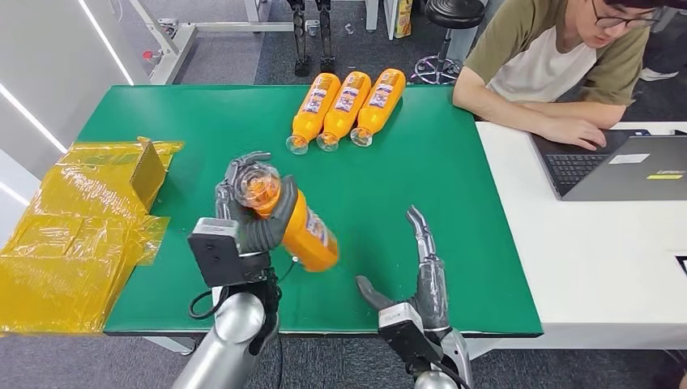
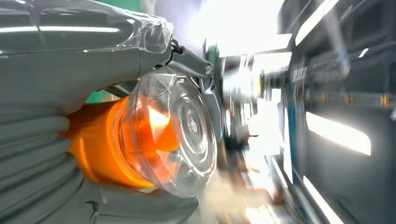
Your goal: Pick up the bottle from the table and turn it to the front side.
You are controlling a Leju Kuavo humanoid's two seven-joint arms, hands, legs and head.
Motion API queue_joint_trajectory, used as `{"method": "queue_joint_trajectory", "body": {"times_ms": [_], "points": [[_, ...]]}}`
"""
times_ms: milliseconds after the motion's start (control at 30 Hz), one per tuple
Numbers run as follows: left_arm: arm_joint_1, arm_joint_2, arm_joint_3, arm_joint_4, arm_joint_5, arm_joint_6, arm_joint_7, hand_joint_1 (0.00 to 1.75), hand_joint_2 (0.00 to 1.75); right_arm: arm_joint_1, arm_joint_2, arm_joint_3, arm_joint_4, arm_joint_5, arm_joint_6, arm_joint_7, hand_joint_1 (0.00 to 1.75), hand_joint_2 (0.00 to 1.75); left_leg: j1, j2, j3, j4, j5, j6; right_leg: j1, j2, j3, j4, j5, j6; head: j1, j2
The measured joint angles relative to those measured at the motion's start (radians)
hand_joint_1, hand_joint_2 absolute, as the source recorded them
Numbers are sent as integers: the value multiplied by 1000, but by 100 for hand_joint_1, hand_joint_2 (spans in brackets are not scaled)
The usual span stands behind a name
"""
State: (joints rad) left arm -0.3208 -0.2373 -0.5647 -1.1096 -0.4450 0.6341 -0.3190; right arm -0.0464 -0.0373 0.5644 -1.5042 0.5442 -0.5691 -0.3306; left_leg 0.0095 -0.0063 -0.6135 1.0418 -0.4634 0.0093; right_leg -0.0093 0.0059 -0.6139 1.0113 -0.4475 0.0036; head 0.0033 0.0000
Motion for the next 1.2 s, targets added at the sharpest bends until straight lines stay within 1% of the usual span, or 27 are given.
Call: {"method": "queue_joint_trajectory", "body": {"times_ms": [33, 100, 133, 167, 300, 367, 400, 467, 533, 600, 667, 800, 867, 967, 1000, 1067, 1133, 1200], "points": [[13, 10, 18, -10, -163, 30, 59, 175, 175, 5, 2, 0, -5, -1, 1, -1, 0, 175, 0, 0, 0, 0, 0, 0, 0, 0, 0, 0, 0, 0, 0, 0], [49, 34, 73, -48, -503, 42, 184, 175, 175, 15, 6, 0, -17, -3, 3, 0, 0, 175, 0, 1, 1, -1, 0, 0, 0, 1, 0, 0, 0, -1, 0, 0], [68, 50, 104, -71, -633, 34, 236, 175, 175, 20, 7, 0, -23, -3, 4, 0, 0, 175, 0, 2, 1, -1, 0, 0, 0, 2, 0, 0, -1, -1, 0, 0], [83, 65, 131, -93, -726, 23, 279, 175, 175, 25, 7, 0, -29, -3, 4, 0, 0, 175, 0, 2, 1, -1, 0, -1, 0, 2, -1, 0, -1, -1, 0, 0], [122, 145, 213, -153, -982, -25, 403, 175, 175, 43, 10, 0, -52, -9, 6, -3, 0, 175, 1, 1, 1, -2, 0, -1, 1, 1, 0, 1, -2, -2, 0, 0], [129, 205, 241, -160, -1064, -46, 453, 175, 175, 51, 11, 0, -61, -13, 12, -7, 0, 175, 1, 2, 1, -2, 0, -1, 1, 2, -1, 1, -2, -2, 0, 0], [130, 243, 251, -161, -1090, -56, 475, 175, 175, 53, 11, -1, -63, -17, 16, -10, 0, 175, 1, 3, 1, -2, 0, -1, 1, 2, -1, 1, -1, -2, 0, 0], [127, 318, 263, -156, -1112, -66, 493, 175, 175, 54, 11, -2, -65, -24, 21, -18, 0, 175, 1, 3, 2, -2, 0, -2, 2, 2, -1, 1, -1, -3, 0, 0], [113, 382, 274, -140, -1112, -88, 469, 175, 175, 54, 11, -4, -65, -33, 23, -27, 0, 175, 1, 2, 2, -2, 1, -2, 2, 1, -1, 1, -2, -3, 0, 0], [82, 441, 279, -103, -1098, -146, 416, 175, 175, 53, 11, -4, -65, -47, 24, -37, 0, 175, 2, 2, 1, -2, 2, -3, 2, 1, -1, 1, -1, -3, 0, 0], [42, 500, 279, -49, -1075, -213, 354, 175, 175, 53, 11, -4, -66, -60, 25, -46, 0, 175, 2, 3, 1, -2, 2, -4, 2, 2, -1, 1, 0, -4, 0, 0], [-58, 595, 269, 76, -1024, -296, 256, 175, 175, 52, 11, -5, -73, -76, 36, -48, 0, 175, 2, 6, 1, -2, 2, -4, 2, 4, -2, 1, 1, -6, 0, 0], [-108, 637, 252, 136, -989, -353, 179, 175, 175, 52, 11, -5, -77, -84, 46, -48, 0, 175, 2, 6, 2, -2, 2, -4, 2, 4, -2, 1, 1, -6, 0, 0], [-190, 697, 196, 244, -927, -414, 23, 175, 175, 52, 10, -7, -78, -104, 56, -54, 0, 175, 2, 6, 1, -2, 3, -5, 3, 5, -2, 2, 1, -6, 0, 0], [-218, 715, 173, 283, -914, -421, -14, 175, 175, 52, 9, -8, -78, -108, 57, -57, 0, 175, 2, 6, 2, -2, 3, -5, 3, 5, -3, 2, 1, -6, 0, 0], [-267, 738, 133, 351, -905, -430, -43, 175, 175, 54, 8, -10, -81, -112, 57, -60, 0, 175, 2, 7, 2, -2, 2, -5, 3, 6, -3, 2, 1, -6, 0, 0], [-311, 745, 98, 415, -905, -447, -45, 175, 175, 59, 7, -13, -87, -109, 53, -59, 0, 175, 2, 7, 1, -2, 2, -5, 3, 6, -3, 2, 1, -6, 0, 0], [-351, 740, 65, 484, -905, -467, -44, 175, 175, 66, 7, -16, -97, -102, 46, -56, 0, 175, 1, 7, 1, -2, 2, -5, 3, 6, -3, 2, 1, -6, 0, 0]]}}
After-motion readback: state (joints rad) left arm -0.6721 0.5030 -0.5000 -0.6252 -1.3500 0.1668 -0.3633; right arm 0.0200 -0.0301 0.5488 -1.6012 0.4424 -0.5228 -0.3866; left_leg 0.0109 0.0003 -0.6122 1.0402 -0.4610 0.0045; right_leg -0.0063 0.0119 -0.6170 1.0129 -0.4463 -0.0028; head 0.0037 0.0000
